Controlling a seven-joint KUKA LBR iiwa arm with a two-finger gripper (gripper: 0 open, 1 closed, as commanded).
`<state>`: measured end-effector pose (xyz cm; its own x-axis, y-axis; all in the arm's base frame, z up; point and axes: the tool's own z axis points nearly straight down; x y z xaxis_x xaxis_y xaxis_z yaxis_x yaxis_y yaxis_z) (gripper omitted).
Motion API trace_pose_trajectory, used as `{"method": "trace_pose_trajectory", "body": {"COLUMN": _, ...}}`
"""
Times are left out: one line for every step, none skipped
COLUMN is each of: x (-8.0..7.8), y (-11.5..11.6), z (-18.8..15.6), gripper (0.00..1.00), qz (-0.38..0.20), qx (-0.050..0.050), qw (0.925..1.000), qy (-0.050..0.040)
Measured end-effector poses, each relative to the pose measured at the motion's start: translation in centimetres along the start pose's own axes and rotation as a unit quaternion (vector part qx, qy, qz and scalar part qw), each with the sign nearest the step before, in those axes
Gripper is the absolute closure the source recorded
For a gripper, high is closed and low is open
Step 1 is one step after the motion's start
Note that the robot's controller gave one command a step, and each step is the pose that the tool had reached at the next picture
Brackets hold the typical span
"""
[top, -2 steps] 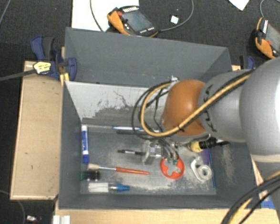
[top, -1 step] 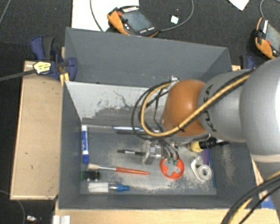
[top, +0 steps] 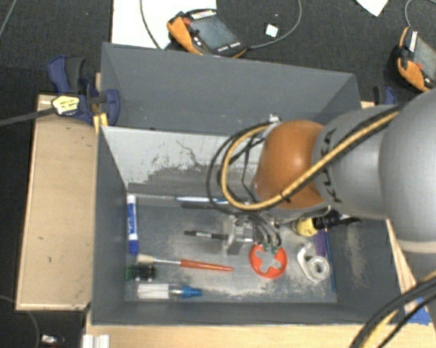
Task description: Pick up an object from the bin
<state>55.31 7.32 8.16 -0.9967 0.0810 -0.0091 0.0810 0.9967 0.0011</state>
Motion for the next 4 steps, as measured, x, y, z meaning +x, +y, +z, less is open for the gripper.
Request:
{"method": "trace_pose_trajectory", "body": {"x": 0.1, "y": 0.0, "z": -3.1, "gripper": 1.0, "qz": -0.001, "qx": 0.001, "qw": 1.0, "qy": 0.0036}}
{"method": "trace_pose_trajectory", "body": {"x": -0.1, "y": 0.0, "z": -6.4, "gripper": 1.0, "qz": -0.001, "qx": 0.0, "qw": 1.0, "qy": -0.0006}}
{"method": "trace_pose_trajectory", "body": {"x": -0.1, "y": 0.0, "z": -8.0, "gripper": 1.0, "qz": -0.002, "qx": 0.0, "qw": 1.0, "qy": -0.0007}}
{"method": "trace_pose_trajectory", "body": {"x": -0.3, "y": 0.0, "z": -9.3, "gripper": 1.0, "qz": -0.003, "qx": -0.001, "qw": 1.0, "qy": -0.0035}}
